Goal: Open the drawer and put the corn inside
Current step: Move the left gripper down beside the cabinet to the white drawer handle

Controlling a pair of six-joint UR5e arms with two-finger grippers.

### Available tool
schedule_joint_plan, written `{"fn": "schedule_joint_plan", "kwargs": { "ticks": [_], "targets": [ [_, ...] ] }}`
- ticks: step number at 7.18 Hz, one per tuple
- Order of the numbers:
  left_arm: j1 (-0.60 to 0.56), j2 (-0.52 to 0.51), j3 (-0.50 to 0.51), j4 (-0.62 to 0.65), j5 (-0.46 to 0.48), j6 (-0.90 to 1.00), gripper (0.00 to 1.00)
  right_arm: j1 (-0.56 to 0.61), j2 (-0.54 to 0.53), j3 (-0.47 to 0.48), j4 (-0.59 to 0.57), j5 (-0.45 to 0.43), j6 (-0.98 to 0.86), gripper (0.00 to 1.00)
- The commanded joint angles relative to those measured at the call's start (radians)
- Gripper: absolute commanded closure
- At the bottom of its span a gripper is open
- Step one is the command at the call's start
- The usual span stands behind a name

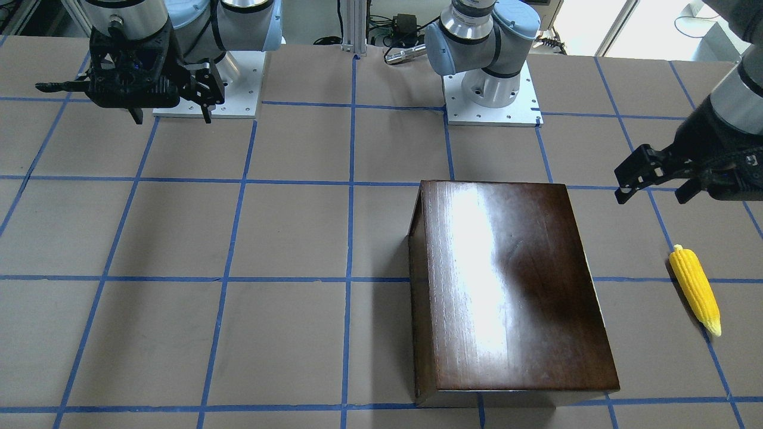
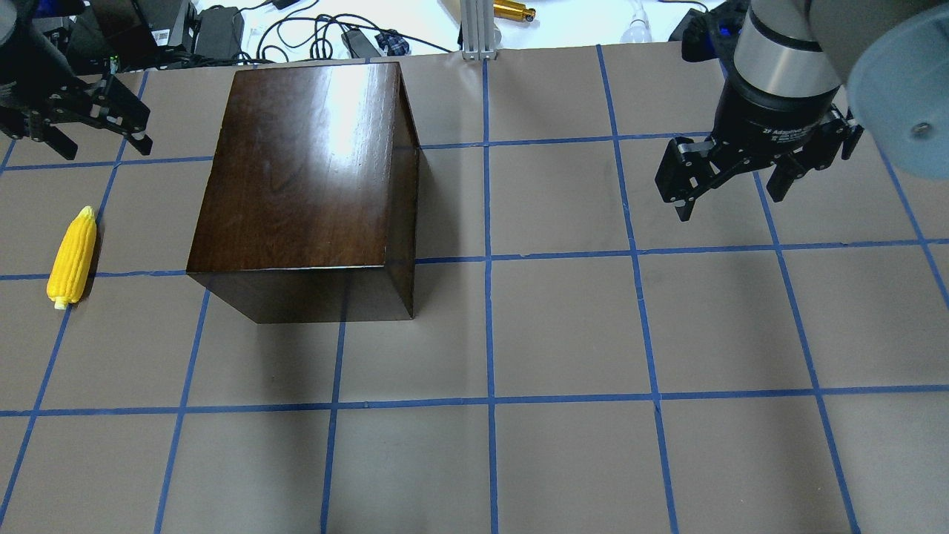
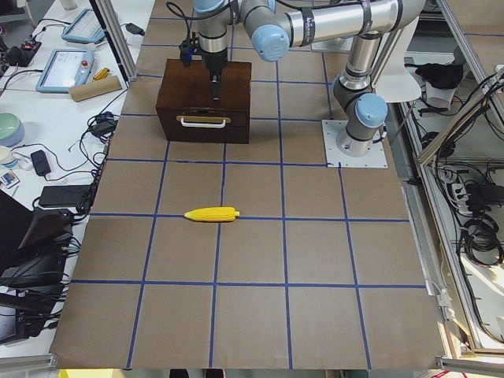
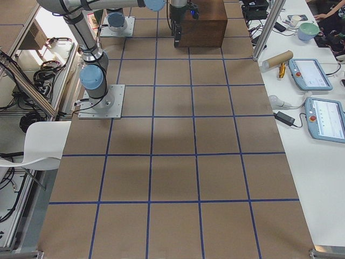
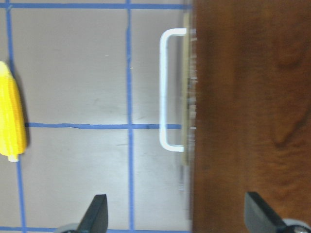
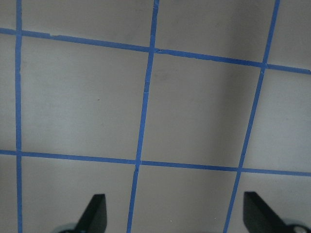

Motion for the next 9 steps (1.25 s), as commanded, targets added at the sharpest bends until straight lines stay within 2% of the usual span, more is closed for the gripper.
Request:
{"fn": "schedule_joint_plan", "kwargs": {
  "ticks": [1, 3, 4, 6, 8, 9],
  "targets": [
    [0.121, -0.069, -0.001, 0.07, -0.001, 0.151, 0.0, 0.0, 0.001, 0.0, 0.0, 0.0, 0.0, 0.0],
    [0.125, -0.199, -0.012, 0.155, 0.0, 0.156, 0.0, 0.0, 0.001, 0.0, 0.0, 0.0, 0.001, 0.0],
    [0.125, -0.258, -0.01, 0.156, 0.0, 0.153, 0.0, 0.0, 0.001, 0.0, 0.0, 0.0, 0.0, 0.0],
    [0.125, -0.332, -0.016, 0.206, -0.02, 0.149, 0.0, 0.0, -0.001, 0.0, 0.0, 0.0, 0.001, 0.0],
    [0.126, -0.32, -0.018, 0.181, -0.204, 0.166, 0.0, 0.0, -0.001, 0.0, 0.0, 0.0, 0.0, 0.0],
    [0.119, -0.295, -0.013, 0.114, -0.28, 0.17, 0.0, 0.0, -0.001, 0.0, 0.0, 0.0, 0.0, 0.0]
  ]
}}
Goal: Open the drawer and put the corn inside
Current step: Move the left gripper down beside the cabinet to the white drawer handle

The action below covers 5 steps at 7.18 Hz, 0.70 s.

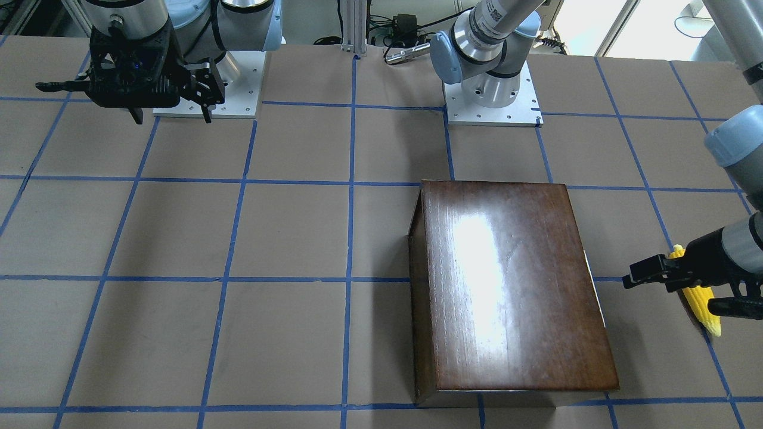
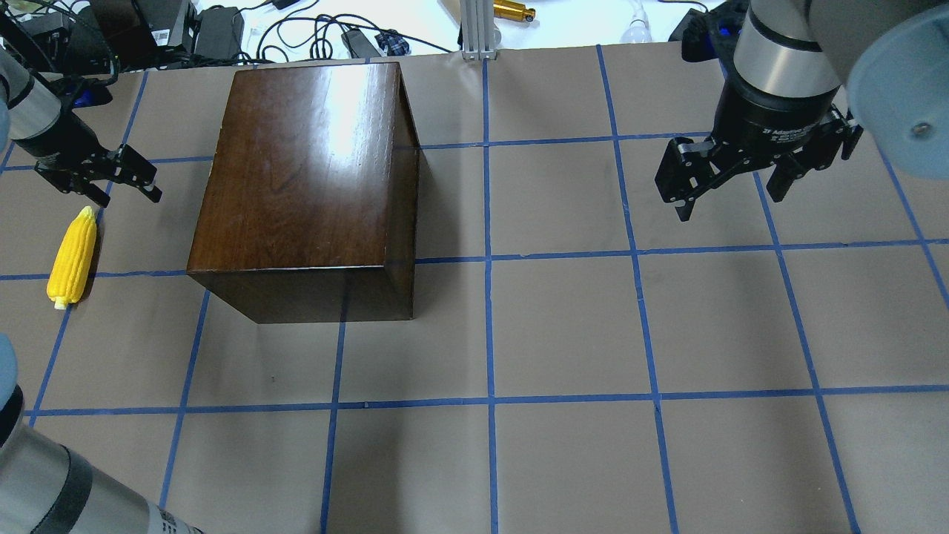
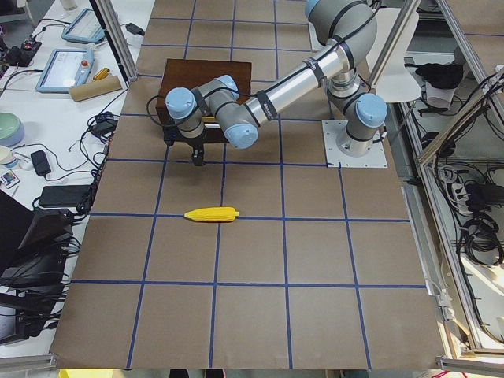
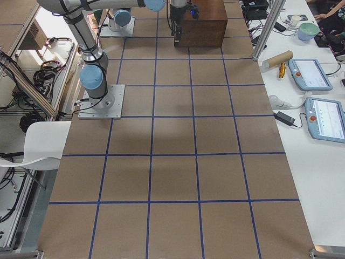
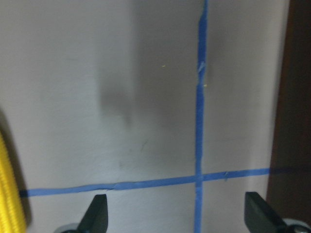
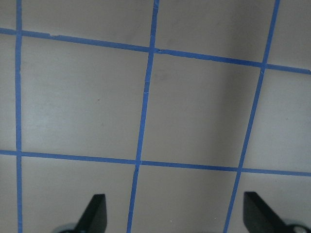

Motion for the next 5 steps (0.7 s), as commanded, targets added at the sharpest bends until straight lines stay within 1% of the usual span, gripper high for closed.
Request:
{"fn": "schedule_joint_plan", "kwargs": {
  "ticks": [1, 5],
  "targets": [
    [-0.013, 0.023, 0.0, -0.077, -0.153, 0.009, 0.0, 0.0, 0.001, 0.0, 0.0, 0.0, 0.001, 0.0],
    [-0.039, 0.005, -0.006, -0.079, -0.163, 0.009, 0.0, 0.0, 0.0, 0.0, 0.0, 0.002, 0.001, 0.0]
  ]
}}
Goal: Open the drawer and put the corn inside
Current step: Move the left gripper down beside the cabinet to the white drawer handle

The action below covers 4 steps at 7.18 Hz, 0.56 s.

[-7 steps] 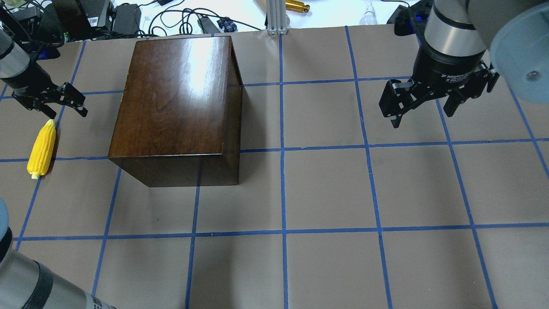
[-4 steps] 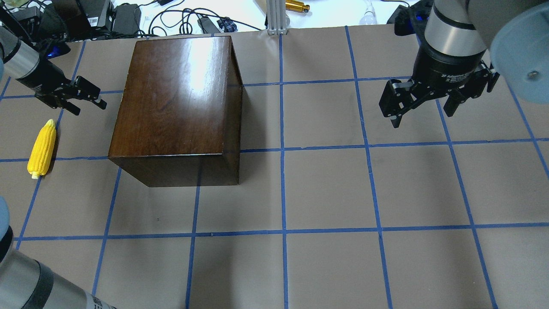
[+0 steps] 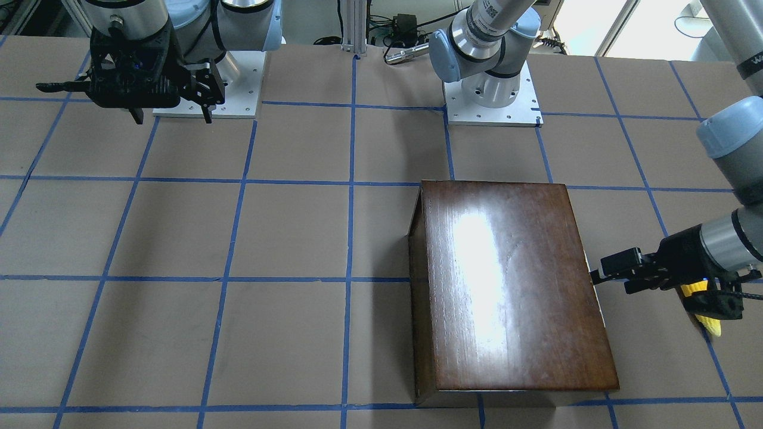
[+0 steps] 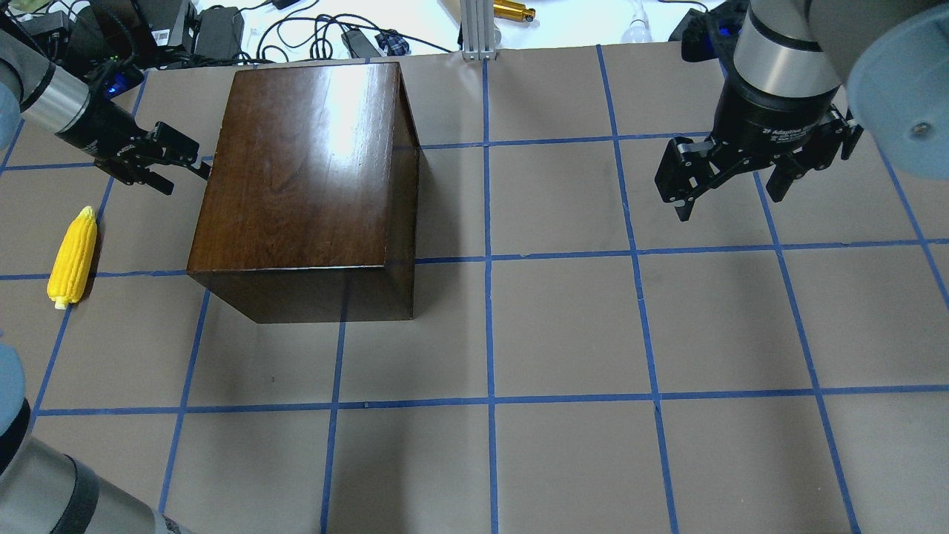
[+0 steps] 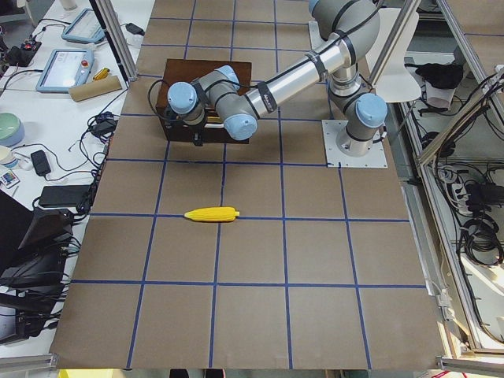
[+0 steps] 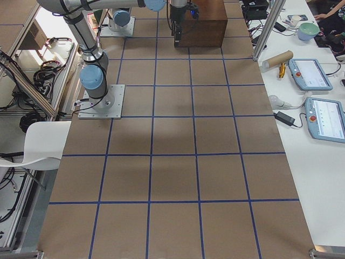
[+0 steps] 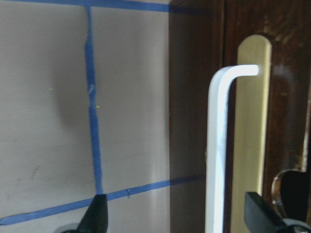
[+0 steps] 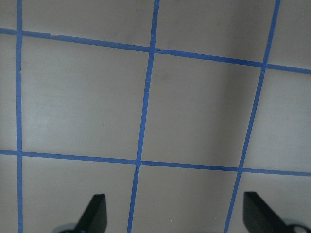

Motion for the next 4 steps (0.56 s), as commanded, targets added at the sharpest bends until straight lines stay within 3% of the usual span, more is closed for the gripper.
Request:
{"fn": "schedule_joint_plan", "kwargs": {
  "ticks": [1, 4],
  "targets": [
    [-0.003, -0.018, 0.0, 0.01, 0.0, 0.0, 0.0, 0.0, -0.001, 0.0, 0.0, -0.001, -0.001, 0.0],
    [-0.003, -0.035, -0.006, 0.012, -0.001, -0.014, 0.0, 0.0, -0.001, 0.0, 0.0, -0.001, -0.001, 0.0]
  ]
}}
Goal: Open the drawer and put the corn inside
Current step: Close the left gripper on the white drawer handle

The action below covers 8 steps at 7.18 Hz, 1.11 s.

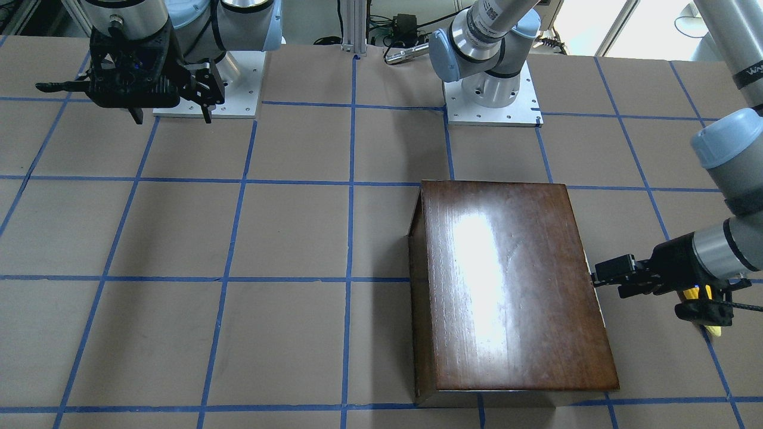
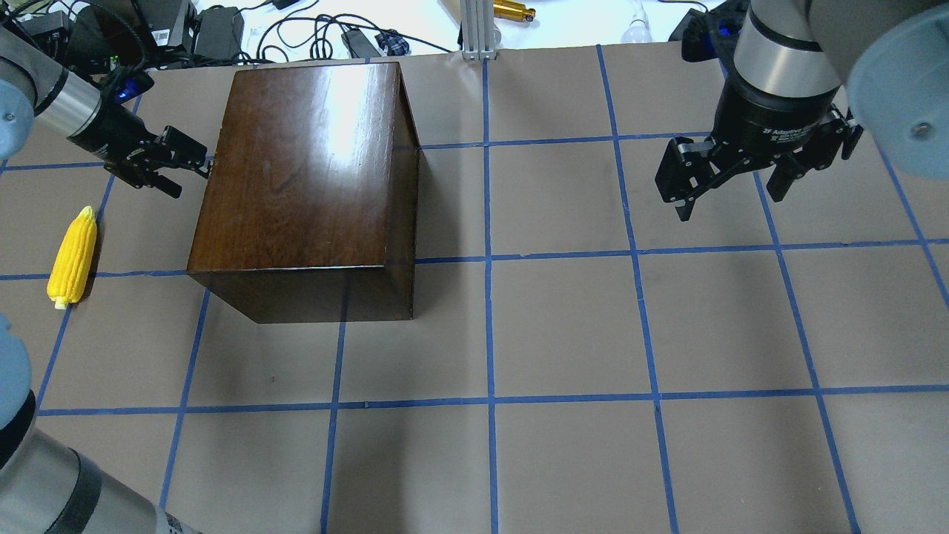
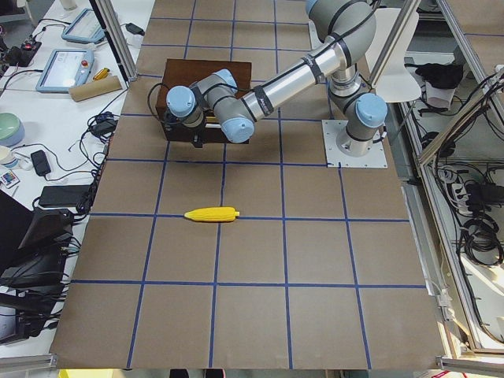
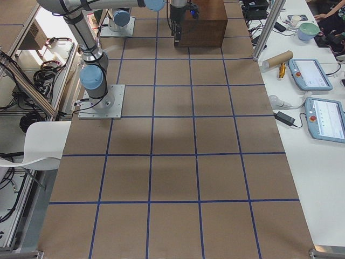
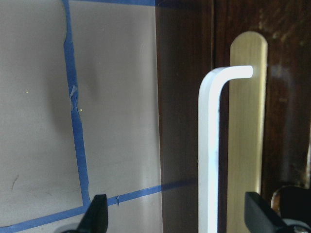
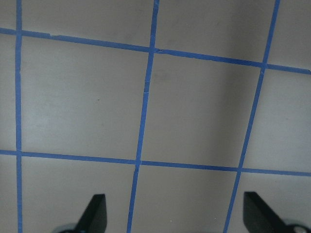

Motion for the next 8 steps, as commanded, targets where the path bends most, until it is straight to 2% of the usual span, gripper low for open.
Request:
{"fn": "schedule_joint_plan", "kwargs": {
  "ticks": [1, 8],
  "targets": [
    [0.0, -0.019, -0.008, 0.001, 0.0, -0.002, 0.0, 0.0, 0.001, 0.0, 0.0, 0.0, 0.001, 0.0],
    [0.009, -0.053, 0.003, 0.001, 0.011, 0.004, 0.0, 0.0, 0.0, 0.0, 0.0, 0.001, 0.001, 0.0]
  ]
}}
